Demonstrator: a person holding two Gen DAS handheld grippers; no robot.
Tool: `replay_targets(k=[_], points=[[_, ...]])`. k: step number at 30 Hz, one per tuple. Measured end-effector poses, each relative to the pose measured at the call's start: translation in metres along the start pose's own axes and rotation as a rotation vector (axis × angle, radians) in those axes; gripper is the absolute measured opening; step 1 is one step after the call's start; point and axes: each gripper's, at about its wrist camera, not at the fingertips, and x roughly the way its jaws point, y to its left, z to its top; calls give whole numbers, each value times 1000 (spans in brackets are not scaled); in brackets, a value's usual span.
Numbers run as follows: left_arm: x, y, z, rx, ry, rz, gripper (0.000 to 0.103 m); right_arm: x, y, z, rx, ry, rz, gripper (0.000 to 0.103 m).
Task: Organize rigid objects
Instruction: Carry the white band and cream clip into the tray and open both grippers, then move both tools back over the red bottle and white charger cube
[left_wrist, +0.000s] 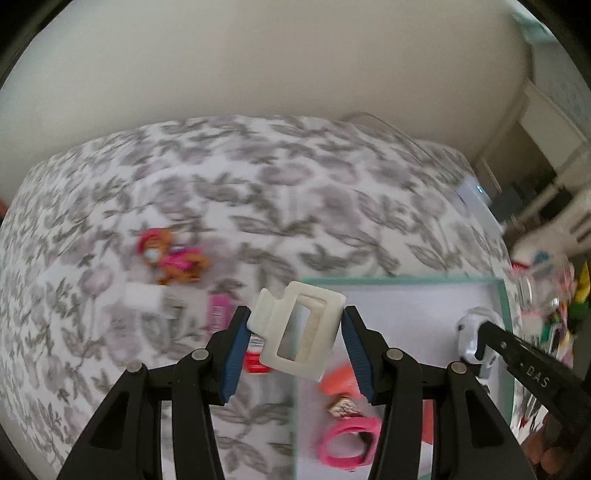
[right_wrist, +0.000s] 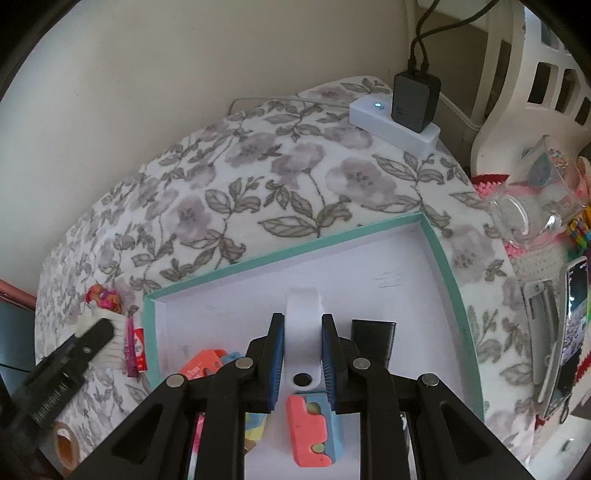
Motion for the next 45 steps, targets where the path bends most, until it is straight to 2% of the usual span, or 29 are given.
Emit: replay_targets(k=[9, 20, 27, 28, 29, 31, 34, 37, 39, 43, 45], points=[[21, -33, -12, 68, 35, -12, 52, -1, -9, 1, 13, 2, -11, 20], [22, -35, -13, 79, 42, -15, 53, -7, -6, 2, 8, 0, -23, 21], [13, -26, -8, 49, 31, -13, 60, -18, -5, 5, 6, -17, -43, 22], [11, -23, -7, 41, 29, -5, 64, -20, -5, 6, 5, -21, -49, 28], [9, -20, -6, 33, 26, 7, 70, -22, -5, 6, 5, -26, -58, 44], [6, -15, -4, 19, 23, 30, 74, -27, -5, 7, 3, -42, -75, 64], [1, -5, -2, -13, 24, 80, 85, -32, -5, 9, 3, -61, -79, 64], [-1, 3, -1, -37, 24, 100, 87, -33, -4, 10, -3, -65, -84, 65], [-2, 9, 0, -63, 31, 113, 93, -33, -4, 9, -9, -65, -88, 67], [-7, 20, 1, -98, 23, 148, 98, -33, -1, 9, -30, -68, -100, 81], [-10, 27, 2, -121, 16, 159, 101, -33, 1, 8, -35, -70, -99, 83]])
